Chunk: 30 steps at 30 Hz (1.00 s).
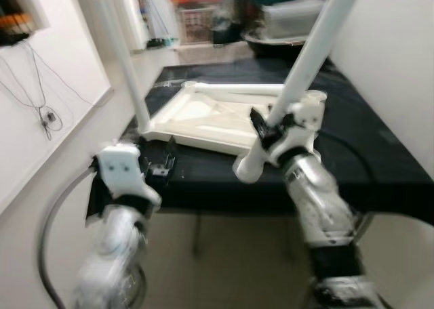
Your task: Building children table
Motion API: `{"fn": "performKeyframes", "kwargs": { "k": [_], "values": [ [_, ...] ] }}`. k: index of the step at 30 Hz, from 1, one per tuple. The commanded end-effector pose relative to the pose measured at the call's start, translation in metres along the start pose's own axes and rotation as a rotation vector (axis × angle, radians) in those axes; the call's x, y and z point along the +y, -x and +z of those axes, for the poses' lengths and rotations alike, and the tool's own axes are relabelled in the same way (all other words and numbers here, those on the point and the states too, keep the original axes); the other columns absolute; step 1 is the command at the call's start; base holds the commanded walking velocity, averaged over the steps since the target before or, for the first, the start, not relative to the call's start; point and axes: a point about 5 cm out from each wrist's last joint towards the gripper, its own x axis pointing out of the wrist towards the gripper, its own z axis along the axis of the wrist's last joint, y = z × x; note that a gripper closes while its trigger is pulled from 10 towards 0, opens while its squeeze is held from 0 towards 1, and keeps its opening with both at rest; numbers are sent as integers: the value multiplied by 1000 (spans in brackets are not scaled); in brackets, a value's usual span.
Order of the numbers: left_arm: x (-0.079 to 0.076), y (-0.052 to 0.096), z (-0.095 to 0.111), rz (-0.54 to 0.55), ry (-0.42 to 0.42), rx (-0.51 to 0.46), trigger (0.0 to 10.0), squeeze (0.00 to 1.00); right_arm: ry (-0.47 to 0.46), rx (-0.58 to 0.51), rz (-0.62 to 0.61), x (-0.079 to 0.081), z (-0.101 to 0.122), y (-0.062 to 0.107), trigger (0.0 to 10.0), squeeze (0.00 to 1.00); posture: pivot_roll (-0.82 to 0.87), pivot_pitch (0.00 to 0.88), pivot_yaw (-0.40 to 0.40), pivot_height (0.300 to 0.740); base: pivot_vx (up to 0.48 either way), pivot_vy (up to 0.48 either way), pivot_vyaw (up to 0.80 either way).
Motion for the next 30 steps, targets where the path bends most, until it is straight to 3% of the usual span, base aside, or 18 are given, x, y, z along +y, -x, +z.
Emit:
{"fn": "performKeyframes", "kwargs": {
  "k": [1, 18, 21, 30],
  "values": [
    [0, 0, 0, 7, -6, 6, 10000, 0, -6, -17, -22, -6, 6, 0, 10000, 0, -58, 0, 33, 740, 0, 0, 0],
    [-1, -5, 5, 16, -8, -11, 10000, 0, -29, -33, -20, 2, 4, 7, 10000, 0, -89, 0, 52, 740, 0, 0, 0],
    [-2, -5, 7, 16, -9, -18, 10000, 0, -29, -43, -37, 0, 7, 6, 10000, 0, -89, 0, 52, 740, 0, 0, -713],
    [0, -11, 29, 53, -44, -109, 10000, 0, -7, -113, -70, -3, 22, 1, 10000, 0, -83, 0, 47, 740, 0, 0, -178]
  ]
}}
